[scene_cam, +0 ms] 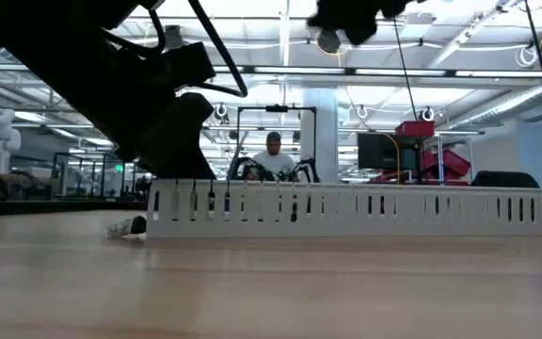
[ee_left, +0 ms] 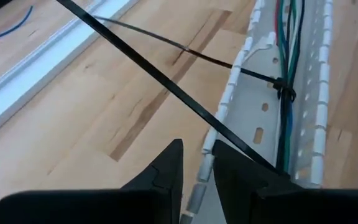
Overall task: Ziptie cables
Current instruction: Put the cable wires on the cable white duct tray
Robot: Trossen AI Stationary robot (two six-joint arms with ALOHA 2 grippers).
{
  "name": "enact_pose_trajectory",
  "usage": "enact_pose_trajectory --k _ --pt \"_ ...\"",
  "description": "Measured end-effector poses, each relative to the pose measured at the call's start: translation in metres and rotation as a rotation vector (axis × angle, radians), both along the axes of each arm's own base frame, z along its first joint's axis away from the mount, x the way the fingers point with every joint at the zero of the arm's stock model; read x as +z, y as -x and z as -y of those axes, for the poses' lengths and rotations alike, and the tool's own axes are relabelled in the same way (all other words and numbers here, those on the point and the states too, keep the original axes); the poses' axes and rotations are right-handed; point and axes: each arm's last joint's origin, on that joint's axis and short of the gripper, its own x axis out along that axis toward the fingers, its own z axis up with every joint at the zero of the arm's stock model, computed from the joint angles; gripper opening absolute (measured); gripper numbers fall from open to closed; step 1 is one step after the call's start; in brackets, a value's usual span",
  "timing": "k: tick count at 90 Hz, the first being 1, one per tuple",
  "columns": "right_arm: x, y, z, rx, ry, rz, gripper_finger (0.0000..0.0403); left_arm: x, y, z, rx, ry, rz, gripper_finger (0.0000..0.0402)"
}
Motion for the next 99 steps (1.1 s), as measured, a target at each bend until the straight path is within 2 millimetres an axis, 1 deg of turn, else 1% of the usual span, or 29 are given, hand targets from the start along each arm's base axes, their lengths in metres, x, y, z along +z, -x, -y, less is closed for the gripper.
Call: enact_pose_trajectory --k 5,9,18,24,32,42,61,70,88,99 --pt "-0.019 -0.011 -0.001 -0.007 -0.005 -0.053 0.0176 0.0 0.0 0.0 0.001 -0.001 0.0 0.0083" --pt "-0.03 -0.019 0.0 -0.017 -0.008 -0.064 0.0176 0.0 0.0 0.0 0.001 -0.002 0.001 0.0083" --pt "-0.053 -0.036 0.01 -0.047 -0.025 -0.077 0.0176 0.0 0.0 0.0 0.003 -0.005 0.002 0.0083" --pt "-0.064 -0.044 0.021 -0.048 -0.072 -0.081 0.0176 0.0 0.0 0.0 0.003 -0.005 0.003 0.0083" --pt "-0.074 -0.054 0.037 -0.04 -0.156 -0.058 0.0176 0.0 0.0 0.0 0.002 -0.006 0.003 0.0083" --pt "-0.088 -0.061 0.056 -0.029 -0.254 -0.067 0.0176 0.0 0.001 0.001 -0.01 -0.016 -0.003 0.0083" --pt "-0.106 -0.069 0.078 -0.036 -0.329 -0.049 0.0175 0.0 0.001 0.001 -0.01 -0.019 -0.003 0.0083" --pt "-0.107 -0.073 0.086 -0.017 -0.377 -0.002 0.017 0.0 0.001 0.001 -0.01 -0.02 -0.003 0.0083" --pt "-0.111 -0.076 0.096 -0.015 -0.415 0.008 0.0136 0.0 0.001 0.001 -0.01 -0.02 -0.003 0.0083" --pt "-0.113 -0.083 0.097 -0.001 -0.424 -0.001 0.0115 0.0 0.001 0.001 -0.014 -0.024 -0.006 0.0083"
